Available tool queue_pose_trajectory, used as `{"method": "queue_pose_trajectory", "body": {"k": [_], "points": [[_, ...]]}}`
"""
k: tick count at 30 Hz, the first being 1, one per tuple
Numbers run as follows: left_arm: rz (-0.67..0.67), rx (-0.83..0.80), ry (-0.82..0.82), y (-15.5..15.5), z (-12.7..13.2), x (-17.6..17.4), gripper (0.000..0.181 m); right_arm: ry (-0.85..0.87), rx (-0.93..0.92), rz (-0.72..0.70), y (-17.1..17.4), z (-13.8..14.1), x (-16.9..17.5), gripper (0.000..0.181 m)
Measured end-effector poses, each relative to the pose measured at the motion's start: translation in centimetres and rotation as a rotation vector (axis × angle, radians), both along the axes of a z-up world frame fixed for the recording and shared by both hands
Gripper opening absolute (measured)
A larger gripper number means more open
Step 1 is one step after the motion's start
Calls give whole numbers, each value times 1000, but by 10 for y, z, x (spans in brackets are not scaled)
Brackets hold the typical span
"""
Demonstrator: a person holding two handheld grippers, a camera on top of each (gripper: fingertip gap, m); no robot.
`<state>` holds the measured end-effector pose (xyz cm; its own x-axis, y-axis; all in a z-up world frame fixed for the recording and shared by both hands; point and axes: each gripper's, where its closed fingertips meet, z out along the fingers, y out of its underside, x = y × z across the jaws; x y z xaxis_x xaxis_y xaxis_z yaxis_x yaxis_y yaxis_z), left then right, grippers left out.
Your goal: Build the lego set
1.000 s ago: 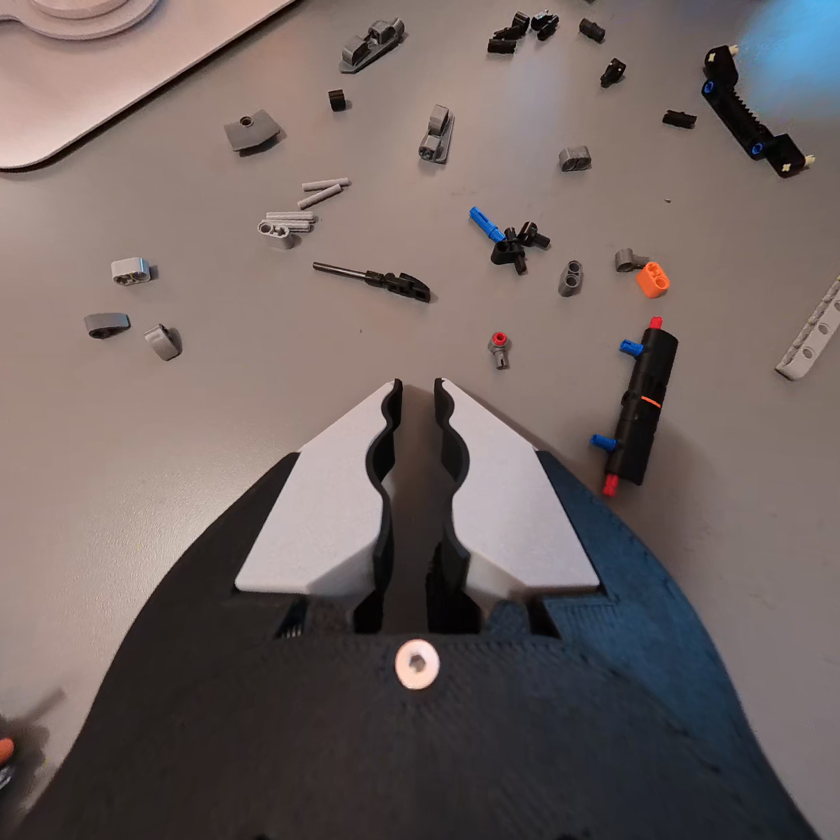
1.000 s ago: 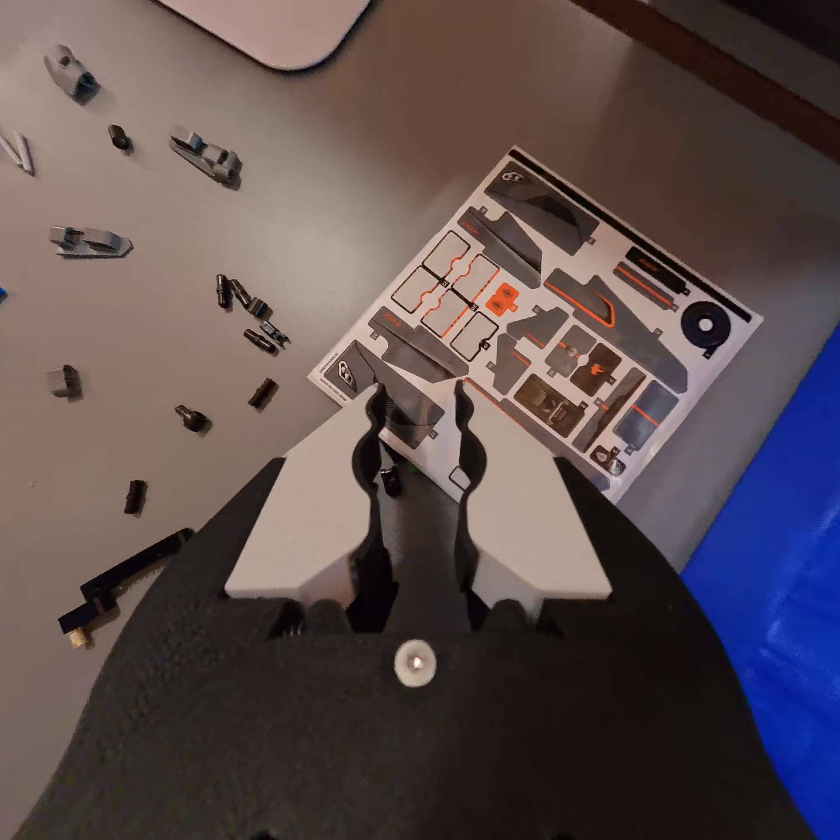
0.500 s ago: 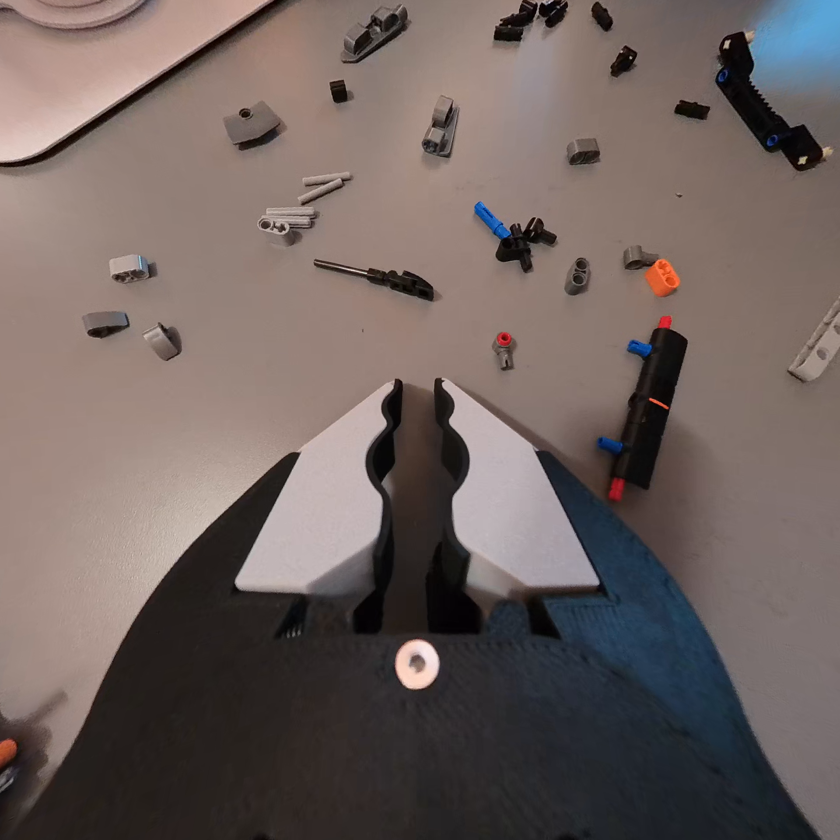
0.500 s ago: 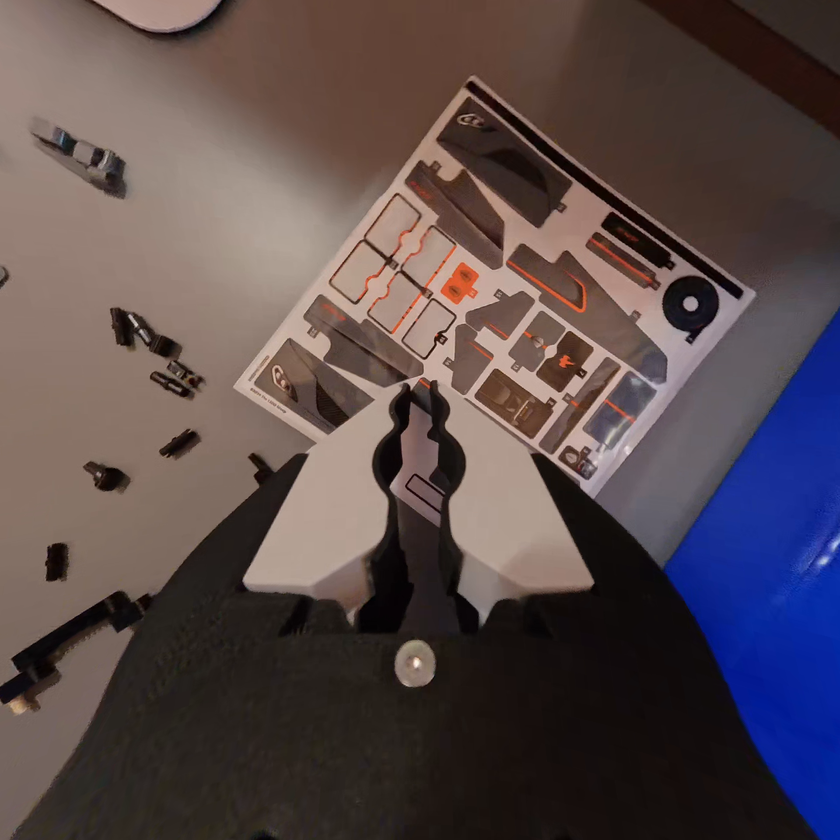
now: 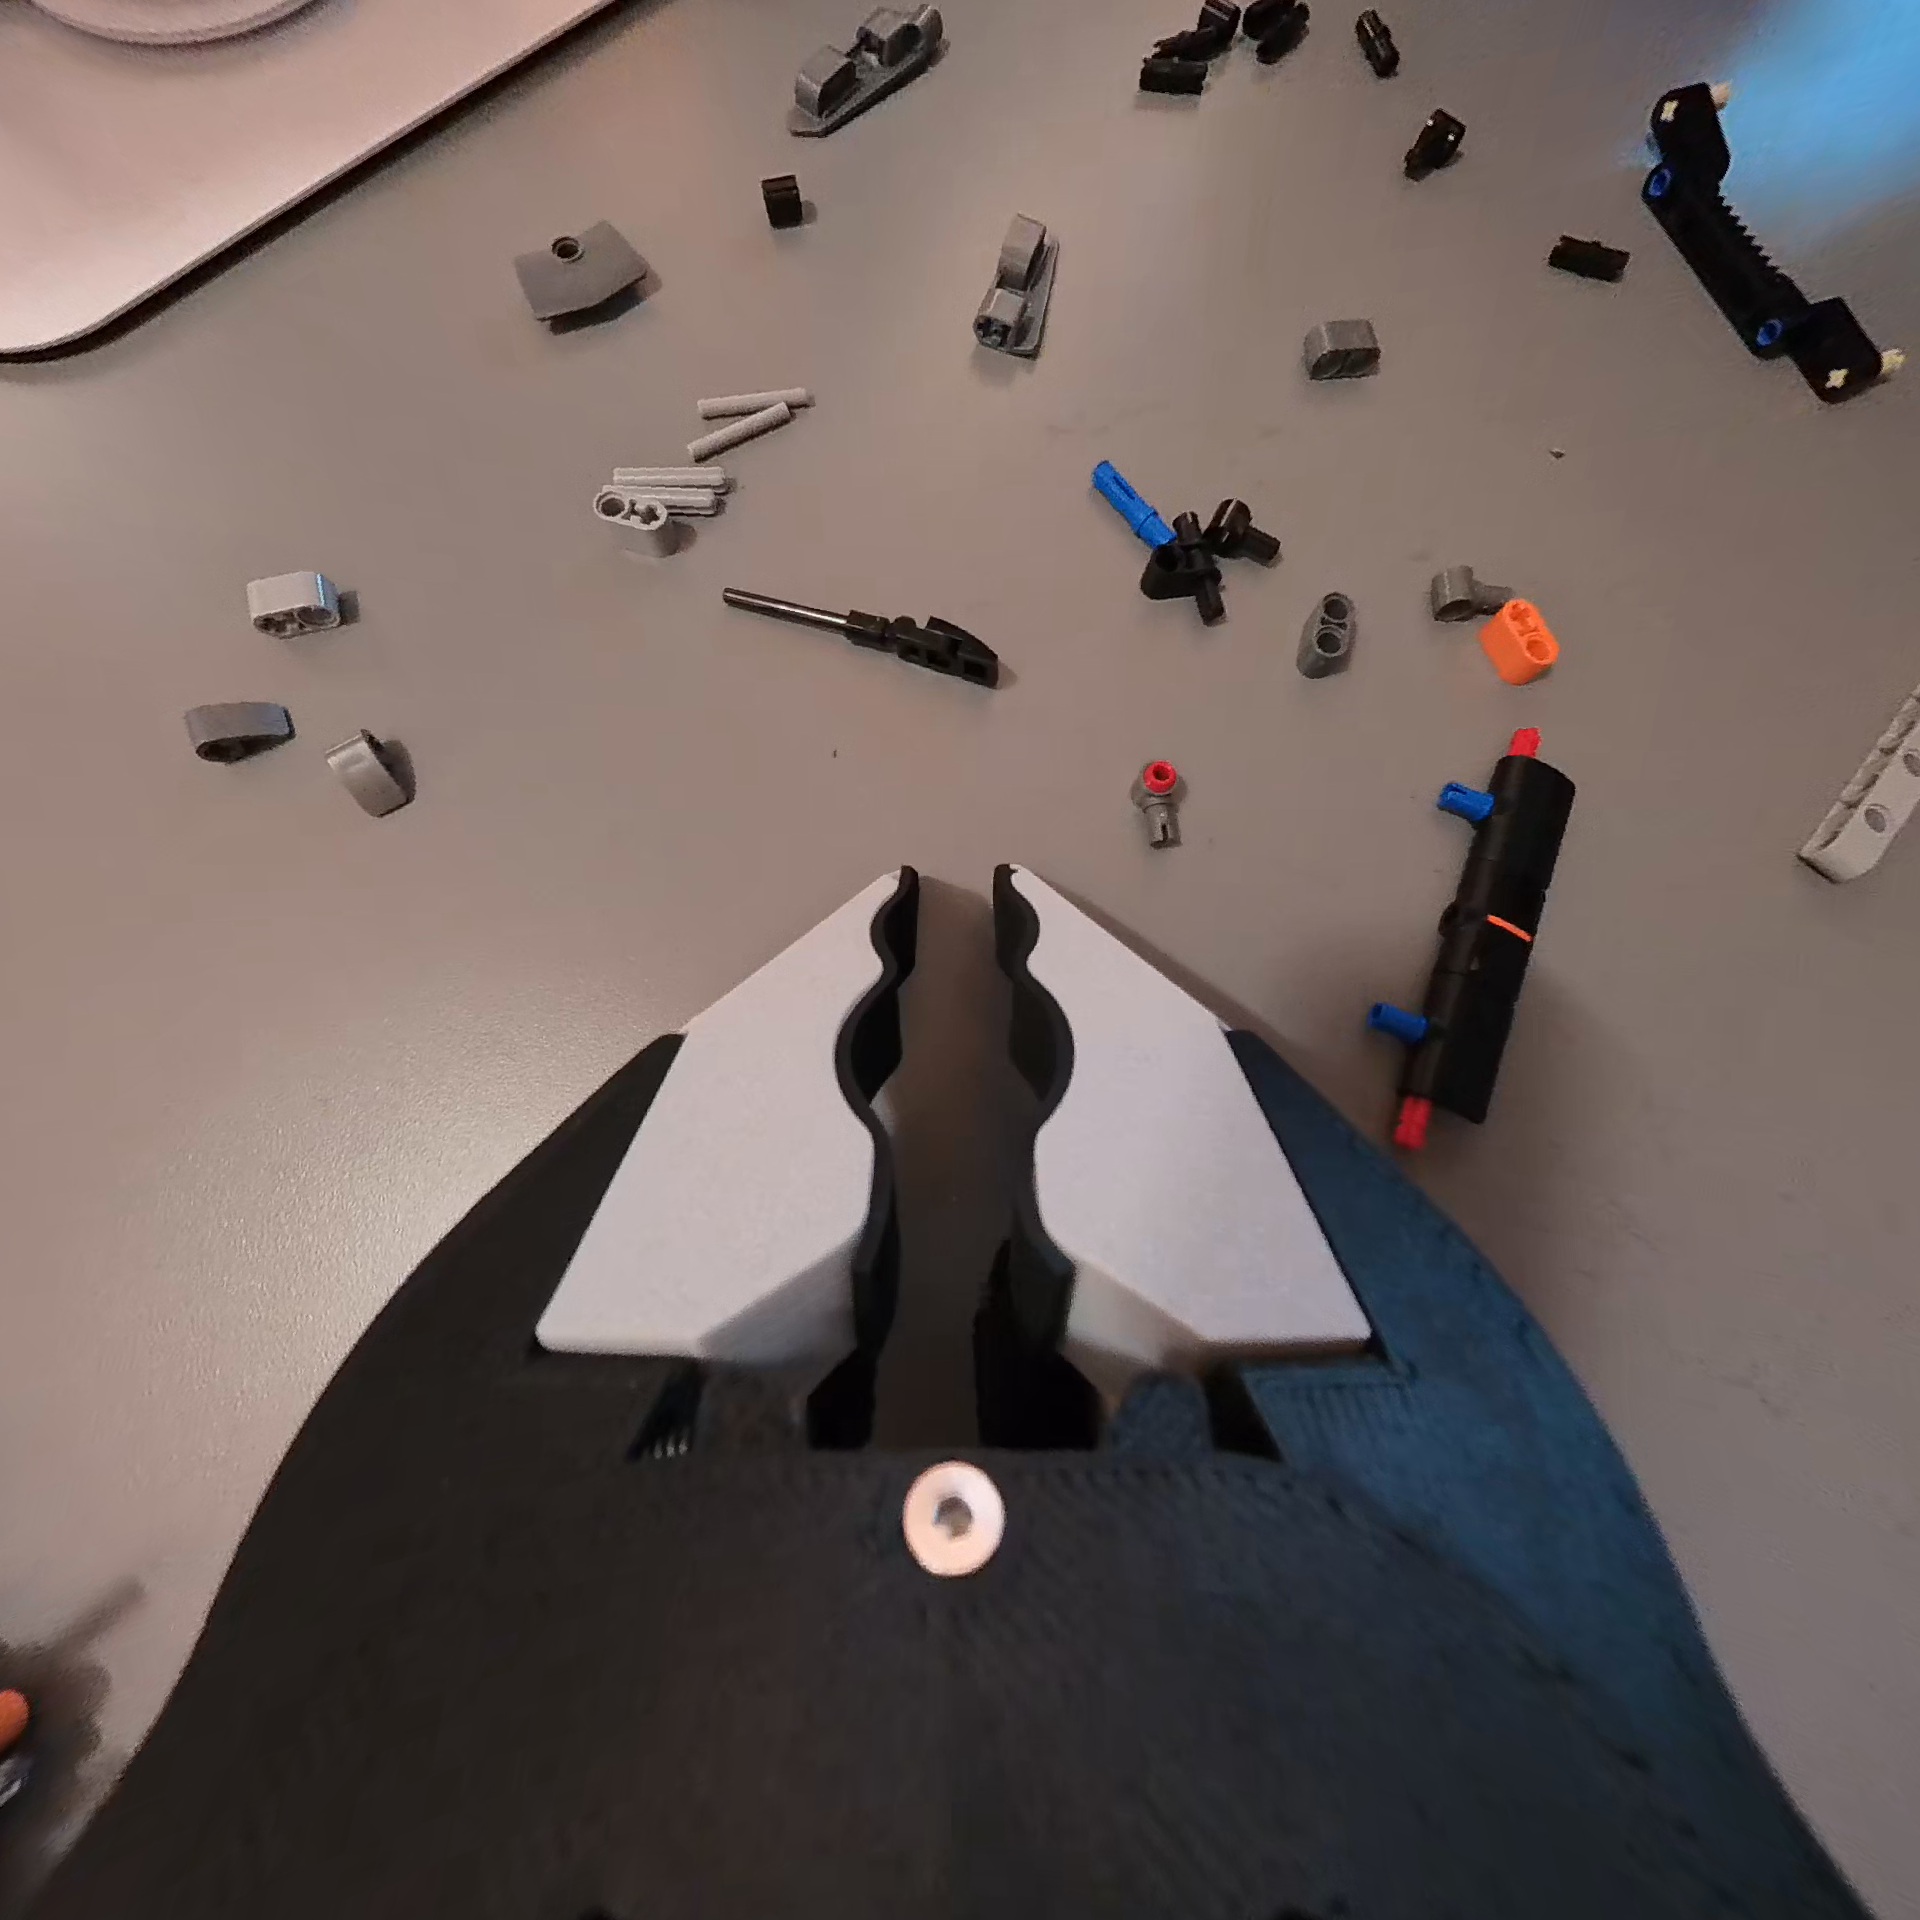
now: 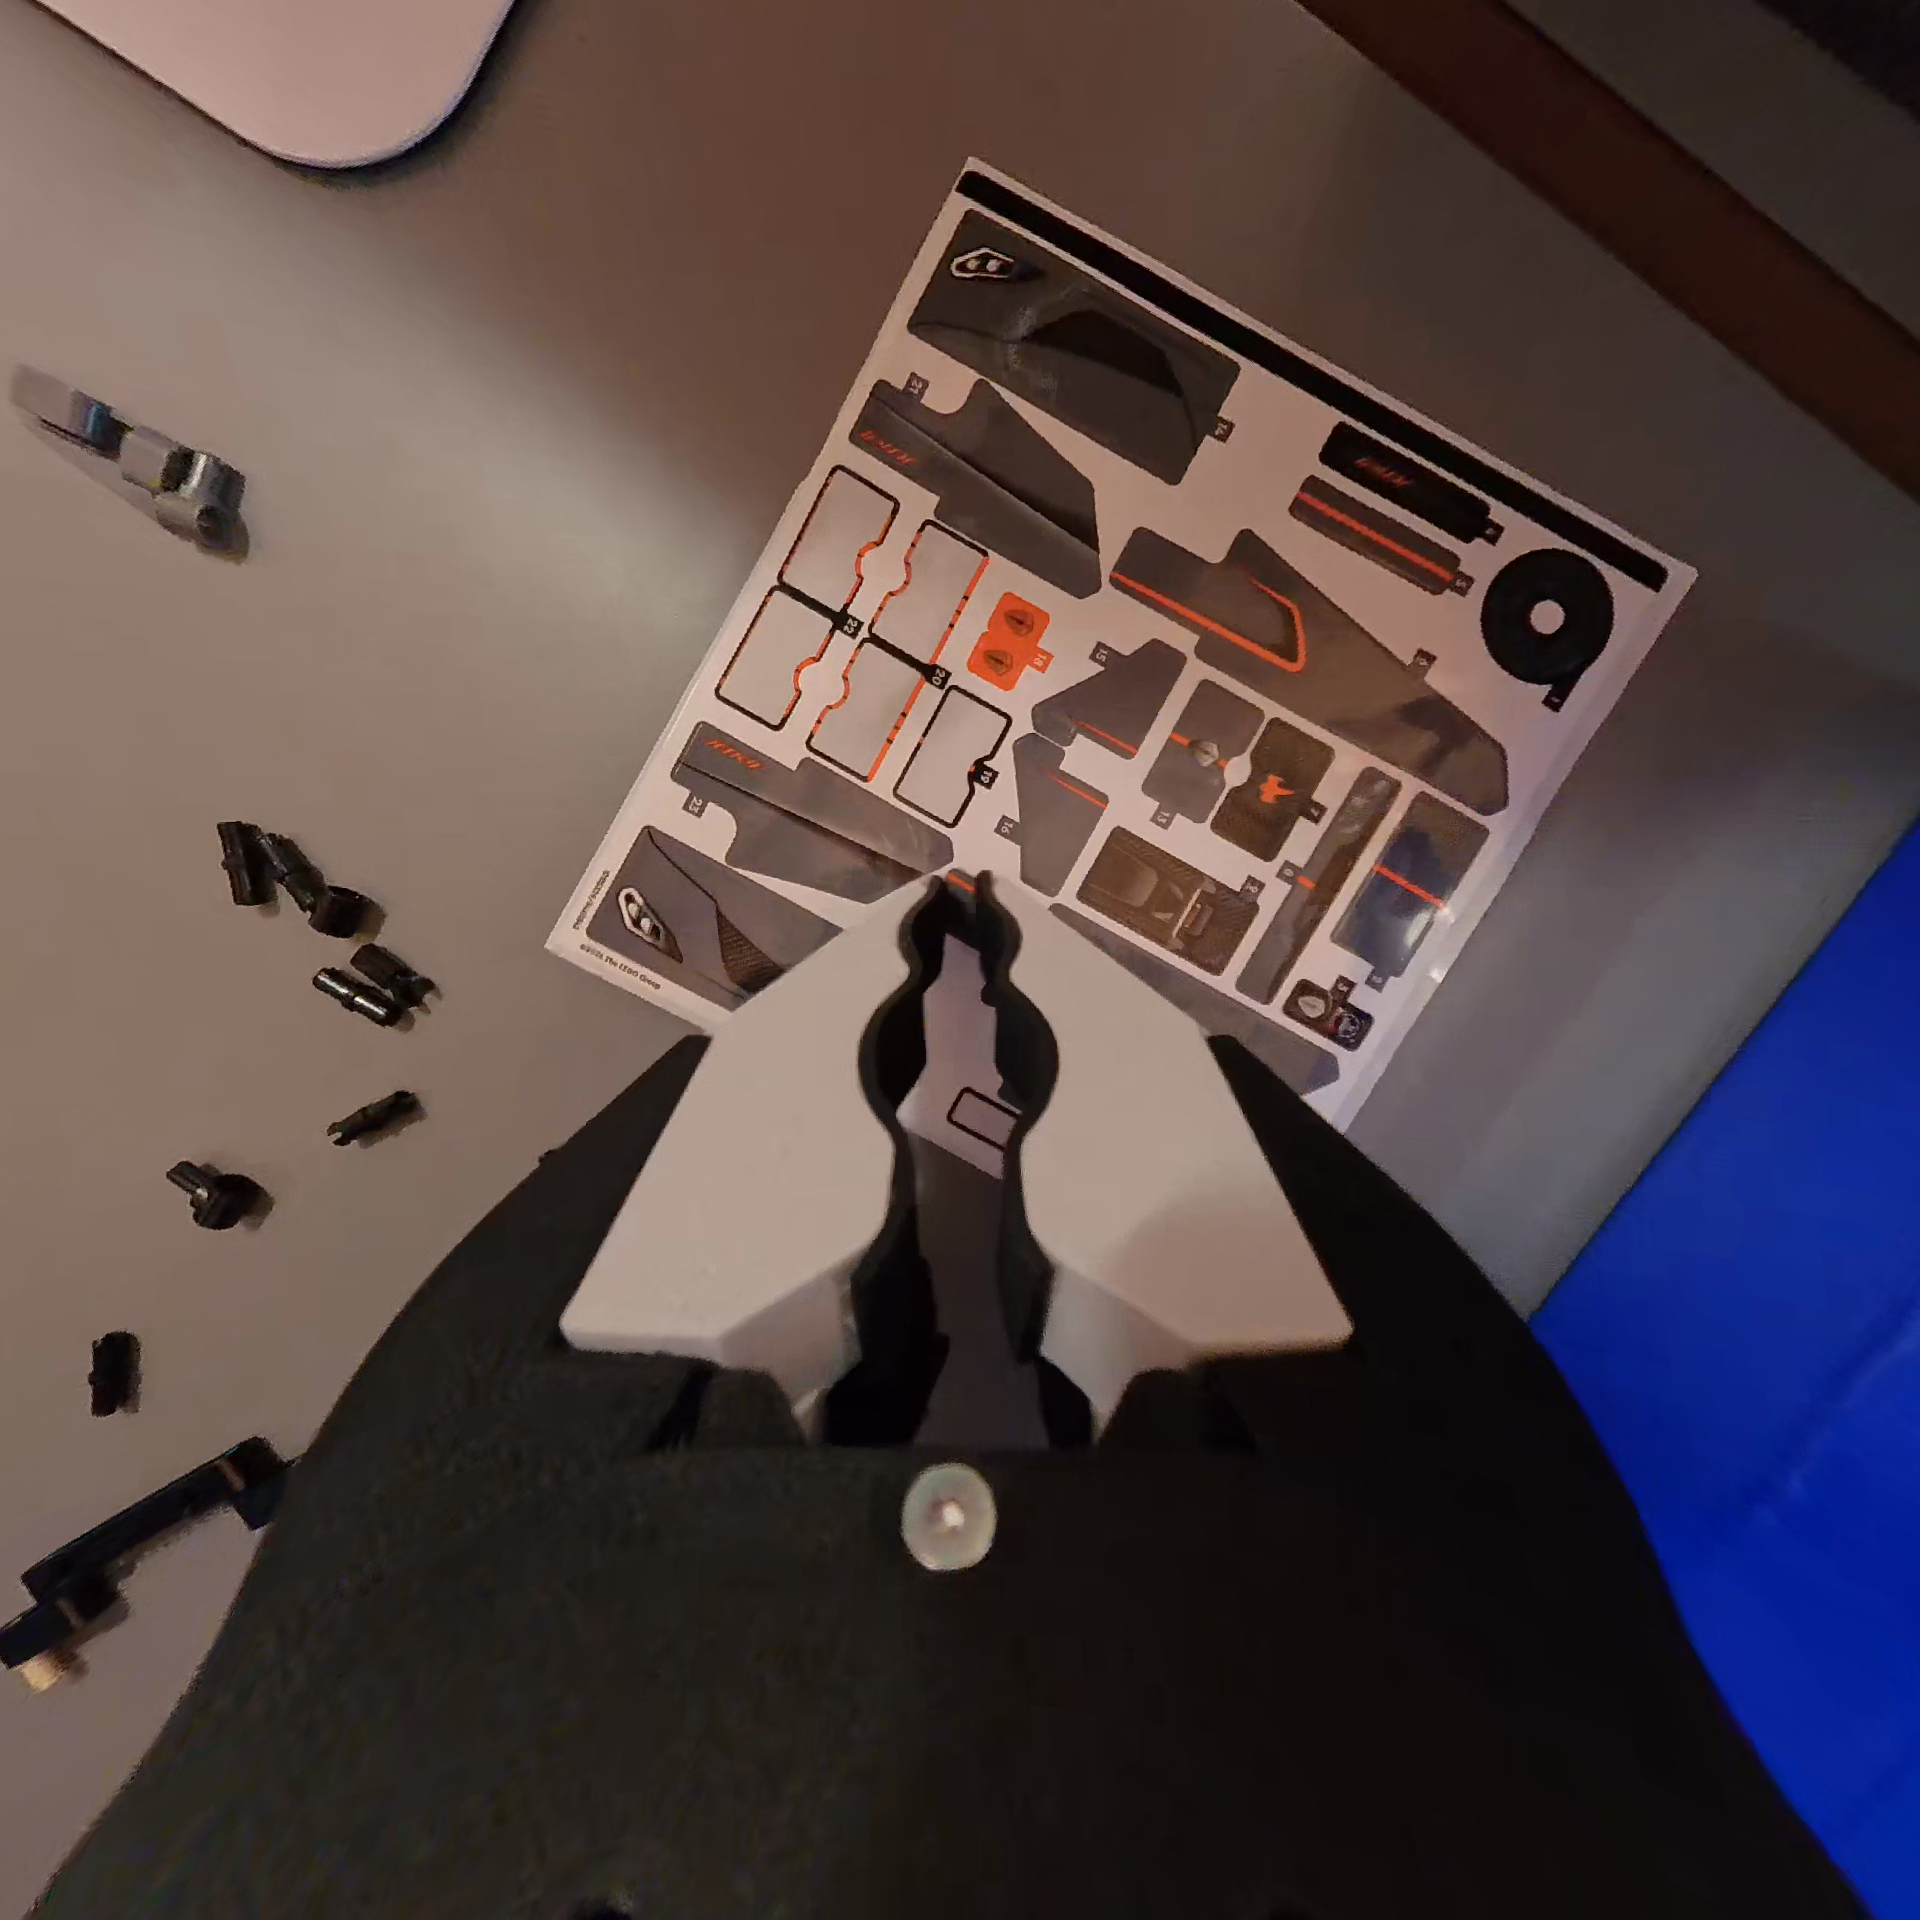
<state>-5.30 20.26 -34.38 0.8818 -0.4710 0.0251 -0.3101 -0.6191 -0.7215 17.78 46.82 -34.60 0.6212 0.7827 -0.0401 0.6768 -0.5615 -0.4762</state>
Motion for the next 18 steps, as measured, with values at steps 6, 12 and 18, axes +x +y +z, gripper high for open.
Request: {"method": "queue_pose_trajectory", "body": {"k": [6, 12, 18], "points": [[4, 0, -13, 0, 1, 0, 13, 121, 41, 215, -55, 29, -12, 9], [-5, -8, -15, 1, 0, 1, 14, 21, 59, 448, -102, 1, -3, 6], [0, 0, -8, 0, 1, 0, 13, 57, 38, 452, -100, -1, -5, 0]]}}
